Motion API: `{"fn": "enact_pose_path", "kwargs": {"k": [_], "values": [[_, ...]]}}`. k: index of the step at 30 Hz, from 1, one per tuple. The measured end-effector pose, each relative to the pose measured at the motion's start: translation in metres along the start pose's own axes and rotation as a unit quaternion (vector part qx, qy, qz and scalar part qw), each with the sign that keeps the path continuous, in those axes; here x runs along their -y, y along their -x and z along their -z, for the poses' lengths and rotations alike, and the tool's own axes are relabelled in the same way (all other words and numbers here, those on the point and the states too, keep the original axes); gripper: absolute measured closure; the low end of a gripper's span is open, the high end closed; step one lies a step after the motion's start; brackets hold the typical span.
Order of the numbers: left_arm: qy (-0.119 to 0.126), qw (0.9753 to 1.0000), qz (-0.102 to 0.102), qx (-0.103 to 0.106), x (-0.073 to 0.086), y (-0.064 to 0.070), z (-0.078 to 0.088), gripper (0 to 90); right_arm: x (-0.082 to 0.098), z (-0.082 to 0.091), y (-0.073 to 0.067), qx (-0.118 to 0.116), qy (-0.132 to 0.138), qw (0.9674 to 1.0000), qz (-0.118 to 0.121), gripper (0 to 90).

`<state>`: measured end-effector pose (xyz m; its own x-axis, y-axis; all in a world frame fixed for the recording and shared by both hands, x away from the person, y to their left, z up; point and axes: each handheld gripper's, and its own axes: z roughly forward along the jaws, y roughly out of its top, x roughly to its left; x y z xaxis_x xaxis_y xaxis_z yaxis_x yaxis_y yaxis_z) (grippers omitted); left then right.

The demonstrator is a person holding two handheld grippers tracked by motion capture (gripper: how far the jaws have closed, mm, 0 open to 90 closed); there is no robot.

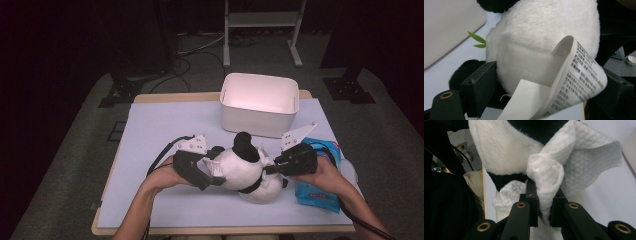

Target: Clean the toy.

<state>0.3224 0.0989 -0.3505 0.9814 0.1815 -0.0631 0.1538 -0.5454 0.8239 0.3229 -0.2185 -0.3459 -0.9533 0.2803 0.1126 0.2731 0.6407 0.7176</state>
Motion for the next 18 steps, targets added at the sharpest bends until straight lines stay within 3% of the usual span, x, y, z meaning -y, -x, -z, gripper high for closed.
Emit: {"fn": "enact_pose_path", "kwargs": {"k": [4,6,11,18], "values": [[0.006,0.9997,-0.018,-0.013,-0.005,0.002,0.003,32.9,0.001,0.0,0.0,0.003,0.008,0.9999,-0.007,80.6],[0.008,0.9996,-0.02,-0.016,-0.007,0.002,0.004,37.8,0.002,0.0,0.001,0.002,0.018,0.9998,-0.012,80.7],[0.006,0.9992,-0.026,-0.029,-0.016,0.002,0.012,40.4,0.0,0.002,0.003,0.007,0.048,0.9986,-0.02,81.0],[-0.009,0.9982,-0.044,-0.039,-0.025,0.006,0.029,41.3,-0.009,0.004,0.005,-0.003,0.058,0.9982,-0.018,81.0]]}}
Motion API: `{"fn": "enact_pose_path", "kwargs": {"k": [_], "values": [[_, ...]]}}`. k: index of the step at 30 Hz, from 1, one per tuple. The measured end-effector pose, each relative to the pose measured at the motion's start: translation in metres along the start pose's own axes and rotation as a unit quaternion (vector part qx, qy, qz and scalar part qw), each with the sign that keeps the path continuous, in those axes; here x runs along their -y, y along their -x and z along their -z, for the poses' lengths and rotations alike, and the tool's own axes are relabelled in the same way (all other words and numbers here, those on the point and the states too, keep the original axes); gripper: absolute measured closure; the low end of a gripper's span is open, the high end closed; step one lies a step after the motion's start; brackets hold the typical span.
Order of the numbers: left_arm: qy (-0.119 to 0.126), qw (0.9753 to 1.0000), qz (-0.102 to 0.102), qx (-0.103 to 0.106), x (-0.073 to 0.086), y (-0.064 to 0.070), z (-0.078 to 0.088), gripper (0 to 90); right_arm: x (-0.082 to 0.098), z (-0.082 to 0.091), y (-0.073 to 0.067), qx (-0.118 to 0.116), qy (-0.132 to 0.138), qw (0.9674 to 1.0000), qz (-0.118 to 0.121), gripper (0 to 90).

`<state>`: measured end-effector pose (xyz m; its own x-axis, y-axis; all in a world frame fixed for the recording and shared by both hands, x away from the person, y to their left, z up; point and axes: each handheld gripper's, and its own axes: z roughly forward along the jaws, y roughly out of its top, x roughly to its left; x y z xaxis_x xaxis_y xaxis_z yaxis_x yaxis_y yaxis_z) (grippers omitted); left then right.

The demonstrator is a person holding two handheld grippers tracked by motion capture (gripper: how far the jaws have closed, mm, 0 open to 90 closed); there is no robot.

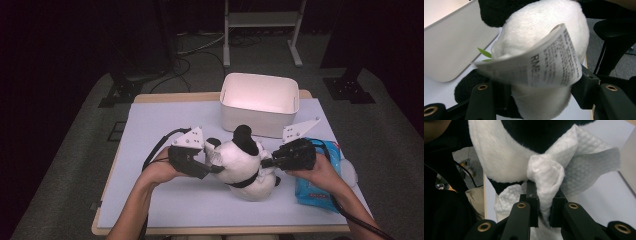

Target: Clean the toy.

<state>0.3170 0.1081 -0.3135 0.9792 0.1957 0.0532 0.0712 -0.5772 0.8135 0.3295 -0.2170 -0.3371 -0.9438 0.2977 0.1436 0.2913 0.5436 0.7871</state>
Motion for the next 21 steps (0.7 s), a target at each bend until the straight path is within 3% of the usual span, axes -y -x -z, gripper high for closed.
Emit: {"fn": "enact_pose_path", "kwargs": {"k": [5,9,15,21], "values": [[-0.005,1.0,-0.003,0.002,-0.003,0.002,0.001,41.3,-0.008,0.016,-0.003,0.0,0.024,0.9997,0.003,80.9],[-0.007,0.9999,-0.006,0.006,-0.008,0.003,-0.002,41.2,-0.022,0.025,-0.008,0.004,0.024,0.9996,0.016,80.9],[-0.012,0.9999,-0.002,0.008,-0.013,0.002,-0.007,41.0,-0.05,0.027,-0.014,0.013,0.015,0.9987,0.047,80.8],[-0.011,0.9999,-0.006,0.009,-0.016,0.002,-0.01,40.8,-0.064,0.029,-0.017,0.009,0.026,0.9979,0.058,80.8]]}}
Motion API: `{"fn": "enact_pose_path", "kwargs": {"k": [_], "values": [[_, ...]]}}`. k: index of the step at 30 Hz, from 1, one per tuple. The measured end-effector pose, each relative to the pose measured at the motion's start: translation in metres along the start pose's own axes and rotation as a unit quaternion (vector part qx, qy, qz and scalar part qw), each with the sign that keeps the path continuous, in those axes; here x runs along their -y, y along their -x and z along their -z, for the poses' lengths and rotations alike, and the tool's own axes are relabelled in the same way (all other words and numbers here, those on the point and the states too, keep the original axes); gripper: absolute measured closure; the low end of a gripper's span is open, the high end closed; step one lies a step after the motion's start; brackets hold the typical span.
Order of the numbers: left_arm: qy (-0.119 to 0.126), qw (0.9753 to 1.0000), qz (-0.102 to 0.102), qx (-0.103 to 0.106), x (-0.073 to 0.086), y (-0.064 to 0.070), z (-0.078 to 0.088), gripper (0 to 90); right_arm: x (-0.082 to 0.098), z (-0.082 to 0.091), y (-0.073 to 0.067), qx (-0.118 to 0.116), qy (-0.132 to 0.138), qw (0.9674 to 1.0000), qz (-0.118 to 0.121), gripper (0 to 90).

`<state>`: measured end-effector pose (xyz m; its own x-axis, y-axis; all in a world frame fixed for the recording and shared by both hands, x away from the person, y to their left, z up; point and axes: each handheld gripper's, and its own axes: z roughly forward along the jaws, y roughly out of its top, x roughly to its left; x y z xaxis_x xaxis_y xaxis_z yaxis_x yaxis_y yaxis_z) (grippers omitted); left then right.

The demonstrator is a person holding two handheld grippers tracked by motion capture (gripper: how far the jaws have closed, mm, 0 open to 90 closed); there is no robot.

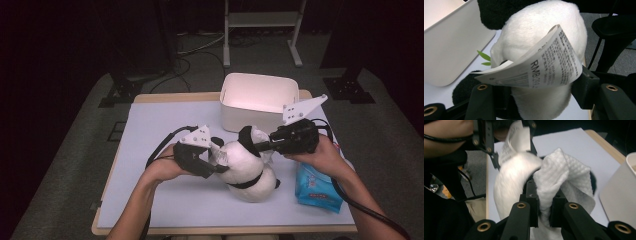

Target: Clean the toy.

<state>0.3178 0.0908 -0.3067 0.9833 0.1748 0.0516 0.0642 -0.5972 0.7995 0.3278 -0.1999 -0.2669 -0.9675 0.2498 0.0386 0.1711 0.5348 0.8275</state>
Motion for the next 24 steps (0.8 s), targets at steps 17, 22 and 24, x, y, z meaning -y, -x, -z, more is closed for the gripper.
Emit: {"fn": "enact_pose_path", "kwargs": {"k": [17,22,24], "values": [[0.009,0.9999,0.006,0.011,-0.005,0.0,-0.01,32.3,-0.001,-0.012,-0.007,0.009,-0.06,0.9979,0.021,81.3],[0.024,0.9995,0.013,0.014,-0.003,0.001,-0.006,31.2,0.007,-0.007,-0.006,0.009,-0.062,0.998,0.012,81.4],[0.029,0.9993,0.017,0.014,-0.001,0.001,-0.005,31.1,0.01,-0.004,-0.006,0.012,-0.062,0.998,0.009,81.4]]}}
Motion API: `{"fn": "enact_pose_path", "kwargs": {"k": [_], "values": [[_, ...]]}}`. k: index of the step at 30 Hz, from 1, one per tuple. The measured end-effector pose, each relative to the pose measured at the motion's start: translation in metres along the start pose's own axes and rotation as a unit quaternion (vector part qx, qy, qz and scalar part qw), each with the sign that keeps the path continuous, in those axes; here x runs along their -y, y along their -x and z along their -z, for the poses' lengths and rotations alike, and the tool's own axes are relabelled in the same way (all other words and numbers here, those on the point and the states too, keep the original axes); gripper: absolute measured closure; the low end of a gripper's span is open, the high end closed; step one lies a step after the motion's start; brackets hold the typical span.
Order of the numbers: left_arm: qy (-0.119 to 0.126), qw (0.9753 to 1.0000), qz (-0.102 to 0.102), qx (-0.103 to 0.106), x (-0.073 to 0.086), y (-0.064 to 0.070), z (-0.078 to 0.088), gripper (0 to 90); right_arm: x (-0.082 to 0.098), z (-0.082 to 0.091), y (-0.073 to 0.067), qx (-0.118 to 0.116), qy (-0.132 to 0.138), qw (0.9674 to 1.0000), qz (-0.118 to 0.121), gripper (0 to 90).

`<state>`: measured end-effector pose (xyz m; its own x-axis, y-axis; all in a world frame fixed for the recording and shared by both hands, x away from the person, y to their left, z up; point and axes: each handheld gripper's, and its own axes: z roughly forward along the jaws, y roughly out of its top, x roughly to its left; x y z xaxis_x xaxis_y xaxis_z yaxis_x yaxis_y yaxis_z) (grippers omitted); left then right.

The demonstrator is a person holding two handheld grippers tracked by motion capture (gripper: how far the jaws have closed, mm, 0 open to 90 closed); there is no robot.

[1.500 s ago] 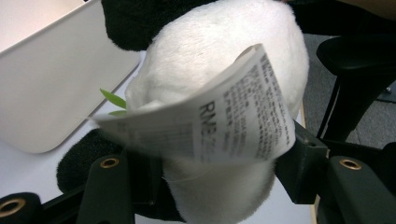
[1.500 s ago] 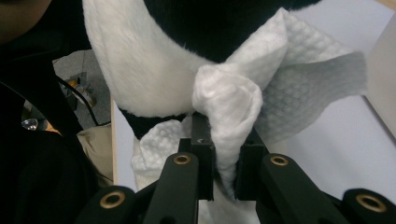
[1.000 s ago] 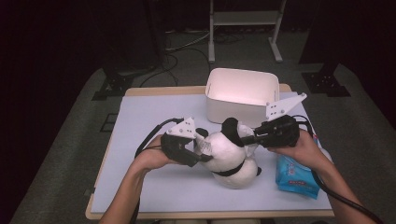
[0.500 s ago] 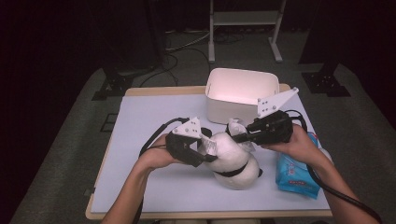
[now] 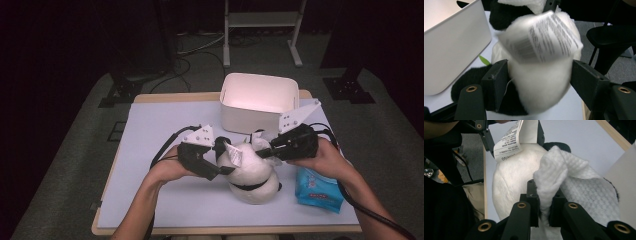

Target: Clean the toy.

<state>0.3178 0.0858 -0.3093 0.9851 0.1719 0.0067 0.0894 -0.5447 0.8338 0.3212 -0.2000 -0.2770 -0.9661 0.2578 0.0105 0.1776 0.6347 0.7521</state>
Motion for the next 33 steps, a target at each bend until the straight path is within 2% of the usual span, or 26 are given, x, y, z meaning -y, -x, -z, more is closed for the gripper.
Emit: {"fn": "enact_pose_path", "kwargs": {"k": [13,19,24,30,33], "values": [[-0.007,0.9996,0.027,0.009,0.018,-0.007,-0.01,28.9,0.017,0.013,0.002,0.02,-0.006,0.9997,-0.009,81.5],[-0.021,0.9987,0.042,0.019,0.028,-0.013,-0.022,26.3,0.022,0.016,0.001,0.021,-0.002,0.9998,-0.007,81.5],[-0.031,0.9976,0.049,0.038,0.034,-0.016,-0.038,24.9,0.024,0.017,0.0,0.017,0.0,0.9998,-0.008,81.4],[-0.018,0.9966,0.06,0.054,0.036,-0.019,-0.049,21.5,0.025,0.019,0.0,0.017,-0.001,0.9998,-0.007,81.4],[-0.002,0.9965,0.06,0.058,0.036,-0.019,-0.05,25.9,0.027,0.02,0.0,0.016,0.003,0.9998,-0.013,81.3]]}}
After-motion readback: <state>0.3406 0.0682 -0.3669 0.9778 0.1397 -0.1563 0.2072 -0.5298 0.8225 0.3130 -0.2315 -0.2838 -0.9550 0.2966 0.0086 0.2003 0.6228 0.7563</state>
